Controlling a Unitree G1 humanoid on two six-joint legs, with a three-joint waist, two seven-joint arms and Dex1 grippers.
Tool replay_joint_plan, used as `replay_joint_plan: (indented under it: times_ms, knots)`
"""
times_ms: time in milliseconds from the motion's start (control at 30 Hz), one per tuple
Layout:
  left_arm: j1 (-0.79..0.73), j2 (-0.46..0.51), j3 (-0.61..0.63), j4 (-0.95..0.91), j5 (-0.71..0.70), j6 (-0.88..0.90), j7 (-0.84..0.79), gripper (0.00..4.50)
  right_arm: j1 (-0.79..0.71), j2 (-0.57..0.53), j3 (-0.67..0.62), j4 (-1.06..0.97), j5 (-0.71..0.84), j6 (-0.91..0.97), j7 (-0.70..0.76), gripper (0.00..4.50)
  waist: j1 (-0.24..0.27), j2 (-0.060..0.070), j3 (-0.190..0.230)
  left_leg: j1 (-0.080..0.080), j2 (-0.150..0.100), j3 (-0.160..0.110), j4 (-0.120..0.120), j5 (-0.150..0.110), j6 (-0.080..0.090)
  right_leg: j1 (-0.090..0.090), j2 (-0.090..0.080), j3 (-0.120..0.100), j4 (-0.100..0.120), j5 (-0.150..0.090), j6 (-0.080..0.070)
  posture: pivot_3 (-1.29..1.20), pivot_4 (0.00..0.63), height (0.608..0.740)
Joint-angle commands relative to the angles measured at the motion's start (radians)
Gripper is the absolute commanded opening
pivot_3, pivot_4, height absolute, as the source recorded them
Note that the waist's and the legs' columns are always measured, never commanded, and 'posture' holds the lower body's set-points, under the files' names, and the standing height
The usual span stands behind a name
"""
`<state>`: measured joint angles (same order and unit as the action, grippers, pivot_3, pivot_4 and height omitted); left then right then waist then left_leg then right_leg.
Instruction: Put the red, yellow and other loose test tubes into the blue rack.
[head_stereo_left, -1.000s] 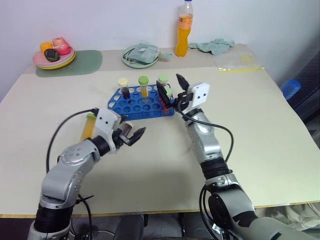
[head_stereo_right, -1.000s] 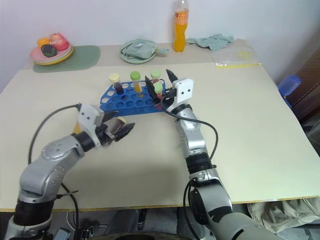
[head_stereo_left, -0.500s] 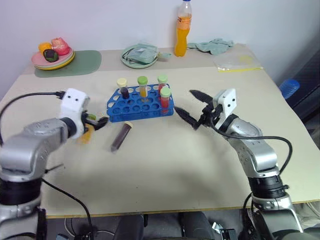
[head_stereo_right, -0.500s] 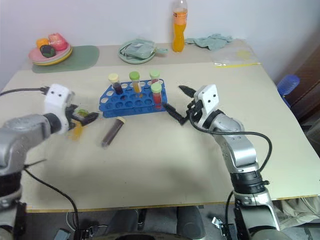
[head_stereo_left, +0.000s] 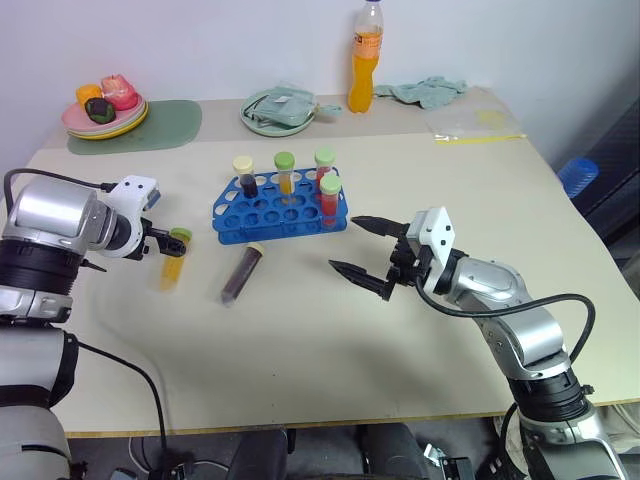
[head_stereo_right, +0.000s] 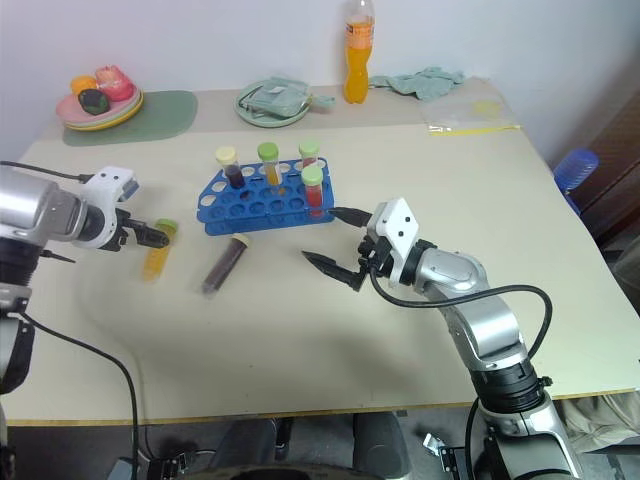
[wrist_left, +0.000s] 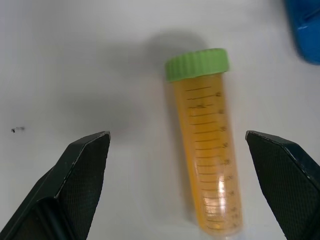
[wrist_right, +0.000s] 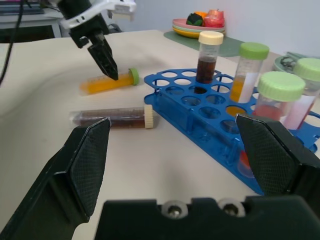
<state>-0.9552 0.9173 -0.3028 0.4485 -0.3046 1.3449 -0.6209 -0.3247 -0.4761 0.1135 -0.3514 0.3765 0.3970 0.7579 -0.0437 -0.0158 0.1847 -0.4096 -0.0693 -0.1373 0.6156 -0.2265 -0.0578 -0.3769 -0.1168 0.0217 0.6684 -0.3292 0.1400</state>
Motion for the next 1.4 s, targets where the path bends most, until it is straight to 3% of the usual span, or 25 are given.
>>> replay_joint_plan:
  times_ms: [33, 300, 400, 533, 633, 800, 900, 1033, 1133, 1400]
  knots:
    - [-0.027, -0.025, 0.004, 0.105, 0.064, -0.056, 0.0, 4.5, 0.022, 0.011, 0.001, -0.063, 0.005, -0.006, -0.018, 4.41, 0.0, 0.0, 0.0, 0.0, 0.0, 0.0, 0.0, 0.0, 0.0, 0.0, 0.0, 0.0, 0.0, 0.0, 0.0, 0.0, 0.15, 0.74]
    - [-0.02, -0.064, 0.055, 0.172, 0.094, -0.066, -0.02, 0.85, 0.049, 0.034, 0.038, -0.093, -0.016, -0.009, -0.047, 4.5, -0.001, 0.0, 0.0, 0.0, 0.0, 0.0, 0.001, 0.0, 0.0, 0.0, 0.0, 0.0, 0.002, 0.0, 0.0, 0.0, 0.15, 0.74]
    - [-0.005, -0.039, 0.101, 0.133, 0.098, -0.088, -0.001, 0.79, 0.054, 0.029, 0.043, -0.094, -0.02, -0.012, -0.051, 4.5, -0.002, -0.001, 0.0, 0.0, 0.0, -0.001, 0.002, 0.0, 0.0, 0.0, 0.0, 0.0, 0.002, 0.0, 0.0, 0.0, 0.15, 0.74]
    - [0.144, -0.056, 0.374, -0.073, 0.08, -0.538, 0.121, 0.79, 0.067, 0.017, 0.043, -0.074, -0.026, 0.046, -0.072, 4.5, 0.001, -0.002, 0.0, 0.0, 0.001, -0.001, 0.001, 0.002, -0.003, -0.001, -0.001, 0.001, 0.002, 0.0, 0.0, 0.0, 0.15, 0.74]
    - [0.239, -0.136, 0.531, -0.274, 0.039, -0.631, 0.21, 0.79, 0.072, 0.018, 0.051, -0.046, -0.056, 0.056, -0.093, 4.5, 0.008, -0.005, -0.001, -0.002, 0.001, -0.001, 0.002, 0.004, -0.006, -0.002, -0.001, 0.0, 0.001, 0.0, 0.0, 0.0, 0.15, 0.74]
    - [0.472, -0.349, 0.577, -0.728, -0.029, -0.871, 0.235, 0.79, 0.086, 0.028, 0.062, -0.03, -0.074, 0.036, -0.096, 4.5, 0.023, -0.004, -0.002, -0.002, 0.0, 0.0, 0.002, 0.003, -0.006, 0.0, -0.003, 0.001, -0.002, 0.0, 0.0, 0.0, 0.15, 0.74]
    - [0.529, -0.503, 0.463, -0.863, 0.017, -0.898, 0.324, 0.79, 0.088, 0.037, 0.067, -0.019, -0.086, 0.025, -0.1, 4.5, 0.032, -0.005, -0.001, -0.002, 0.0, 0.0, 0.005, 0.003, -0.005, 0.001, -0.002, 0.0, -0.001, 0.0, 0.0, 0.0, 0.15, 0.74]
    - [0.557, -0.604, 0.285, -0.819, 0.164, -1.039, 0.367, 0.79, 0.08, 0.049, 0.07, -0.009, -0.093, 0.02, -0.104, 4.5, 0.031, -0.004, -0.002, 0.0, -0.001, 0.0, 0.007, 0.0, 0.0, 0.004, -0.002, 0.0, 0.0, 0.0, 0.0, 0.0, 0.15, 0.74]
    - [0.556, -0.675, 0.202, -0.664, 0.271, -1.224, 0.417, 0.79, 0.07, 0.062, 0.068, -0.013, -0.092, 0.028, -0.115, 4.5, 0.028, -0.004, -0.002, 0.0, -0.001, 0.002, 0.007, 0.0, 0.0, 0.004, -0.001, 0.0, 0.0, 0.0, 0.0, 0.0, 0.15, 0.74]
    - [0.474, -0.798, 0.185, -0.372, 0.325, -1.455, 0.47, 0.79, 0.091, 0.066, 0.054, -0.042, -0.096, 0.04, -0.138, 4.5, 0.031, -0.004, -0.002, 0.0, -0.001, 0.002, 0.008, 0.0, 0.001, 0.004, -0.001, -0.001, 0.0, 0.0, 0.0, 0.0, 0.15, 0.74]
